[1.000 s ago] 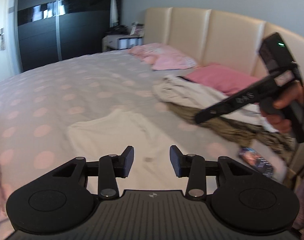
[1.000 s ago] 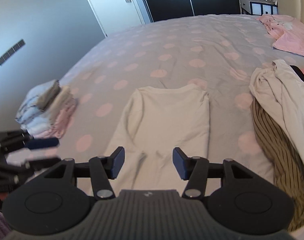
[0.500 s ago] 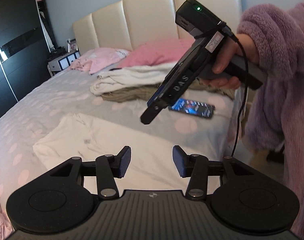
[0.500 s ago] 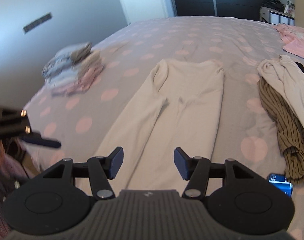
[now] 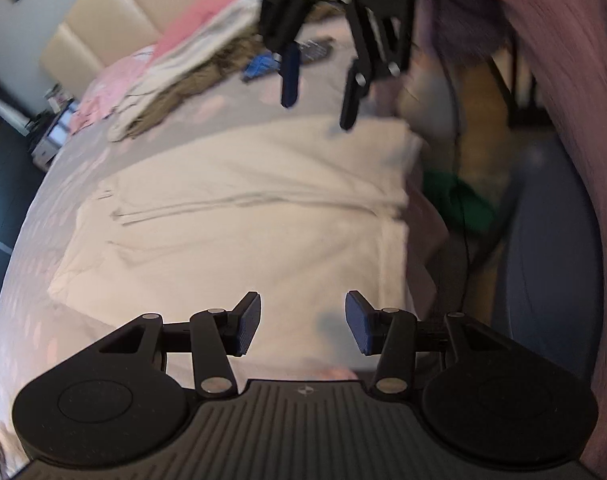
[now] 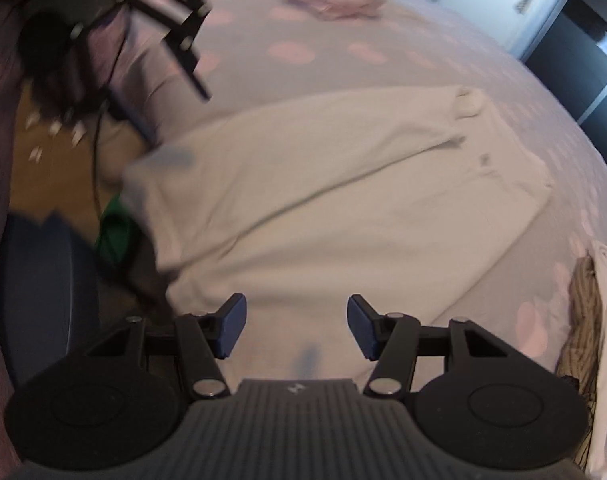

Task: Fold clothes
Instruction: 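Bring both tools down to the folded shirt edge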

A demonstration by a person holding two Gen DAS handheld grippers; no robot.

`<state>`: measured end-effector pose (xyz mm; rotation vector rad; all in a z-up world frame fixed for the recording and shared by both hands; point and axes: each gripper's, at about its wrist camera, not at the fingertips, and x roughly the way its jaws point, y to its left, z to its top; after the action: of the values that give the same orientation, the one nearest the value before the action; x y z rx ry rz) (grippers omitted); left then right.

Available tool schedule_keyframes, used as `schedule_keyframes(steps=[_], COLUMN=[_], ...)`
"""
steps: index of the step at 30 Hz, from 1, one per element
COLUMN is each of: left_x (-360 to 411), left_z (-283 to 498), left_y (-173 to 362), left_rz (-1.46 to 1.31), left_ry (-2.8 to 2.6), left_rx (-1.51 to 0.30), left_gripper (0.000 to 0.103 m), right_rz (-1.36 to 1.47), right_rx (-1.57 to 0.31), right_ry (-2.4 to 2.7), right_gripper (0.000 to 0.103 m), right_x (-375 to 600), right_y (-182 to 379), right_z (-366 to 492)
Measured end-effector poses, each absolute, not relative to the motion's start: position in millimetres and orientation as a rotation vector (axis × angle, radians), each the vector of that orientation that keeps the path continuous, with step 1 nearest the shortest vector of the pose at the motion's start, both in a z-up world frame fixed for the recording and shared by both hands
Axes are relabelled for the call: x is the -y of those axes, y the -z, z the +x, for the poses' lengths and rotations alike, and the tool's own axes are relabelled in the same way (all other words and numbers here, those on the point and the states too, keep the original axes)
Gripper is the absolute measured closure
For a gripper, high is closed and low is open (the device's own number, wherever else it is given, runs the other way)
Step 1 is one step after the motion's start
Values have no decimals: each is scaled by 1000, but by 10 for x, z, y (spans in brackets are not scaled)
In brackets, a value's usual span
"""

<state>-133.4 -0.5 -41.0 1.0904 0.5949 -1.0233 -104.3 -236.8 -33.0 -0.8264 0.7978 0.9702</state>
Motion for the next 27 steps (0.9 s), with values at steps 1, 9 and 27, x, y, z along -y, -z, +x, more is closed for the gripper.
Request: schedule_keyframes(steps=[1, 9, 27], left_x=[-19, -169, -212], left_z=[-1403, -1735, -1893], left_y=[479, 945, 1706], left_rz=[1131, 1434, 1834], left_ry=[1041, 1092, 1153], left_rx=[-584, -421, 106], left_gripper=[58, 58, 60], right_rz=[-871, -1395, -1920], right_rx=[-799, -613, 16], right_ry=[-1001, -1118, -1145], right_gripper=[44, 44, 46], right_x=[2375, 2614, 2846], right_y=[405, 921, 1582], right_z=[-1110, -1564, -1842])
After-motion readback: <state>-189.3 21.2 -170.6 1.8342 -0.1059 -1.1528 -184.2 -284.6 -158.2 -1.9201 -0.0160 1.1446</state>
